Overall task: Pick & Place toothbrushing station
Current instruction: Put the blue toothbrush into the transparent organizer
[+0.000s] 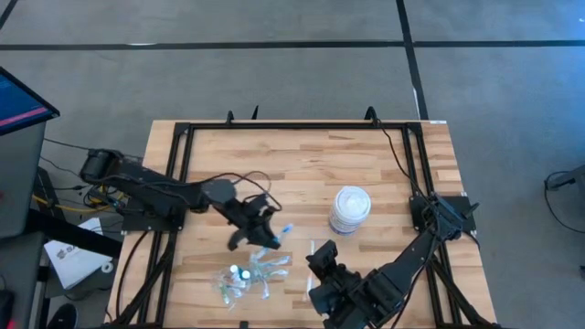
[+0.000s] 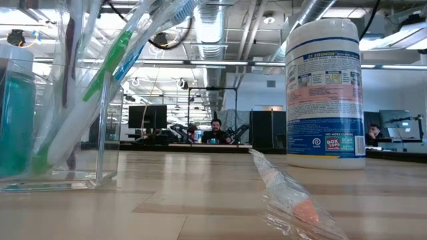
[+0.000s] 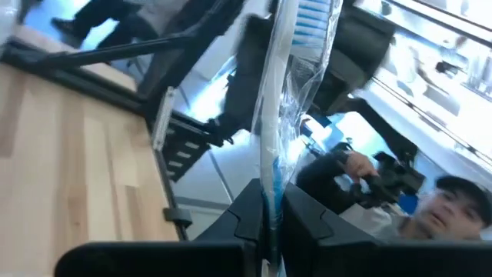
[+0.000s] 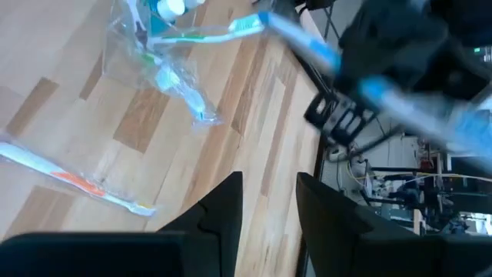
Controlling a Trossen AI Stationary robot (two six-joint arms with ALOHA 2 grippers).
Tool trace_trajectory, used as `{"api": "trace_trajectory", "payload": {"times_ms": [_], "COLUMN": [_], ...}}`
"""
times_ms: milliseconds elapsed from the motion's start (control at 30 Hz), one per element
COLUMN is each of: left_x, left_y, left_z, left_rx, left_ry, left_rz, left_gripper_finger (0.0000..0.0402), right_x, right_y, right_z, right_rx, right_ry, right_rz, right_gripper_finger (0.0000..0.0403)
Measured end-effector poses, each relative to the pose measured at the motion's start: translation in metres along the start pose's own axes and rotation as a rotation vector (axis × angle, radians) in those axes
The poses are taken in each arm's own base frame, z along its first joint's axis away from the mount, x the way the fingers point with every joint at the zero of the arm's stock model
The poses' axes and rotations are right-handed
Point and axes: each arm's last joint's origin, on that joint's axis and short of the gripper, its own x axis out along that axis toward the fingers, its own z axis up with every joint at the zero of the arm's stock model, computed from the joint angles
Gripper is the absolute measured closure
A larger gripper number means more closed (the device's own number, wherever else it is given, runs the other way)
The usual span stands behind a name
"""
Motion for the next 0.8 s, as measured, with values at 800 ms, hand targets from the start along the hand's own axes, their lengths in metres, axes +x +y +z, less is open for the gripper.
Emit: {"api": "trace_trajectory", "payload": {"times_ms": [800], "left_x": [-0.06], "left_y": [-0.07], "left_z": [-0.087], "left_rx": [0.412], "left_ry": [-0.049], "left_rz": [-0.041], "left_gripper_finger": [0.0384], "right_x": [0.009], "right_y": [-0.007], "right_z": [0.001], "right_rx": [0.163], "right_ry": [0.004], "right_rz": [0.005], "right_gripper_finger": [0.029]}}
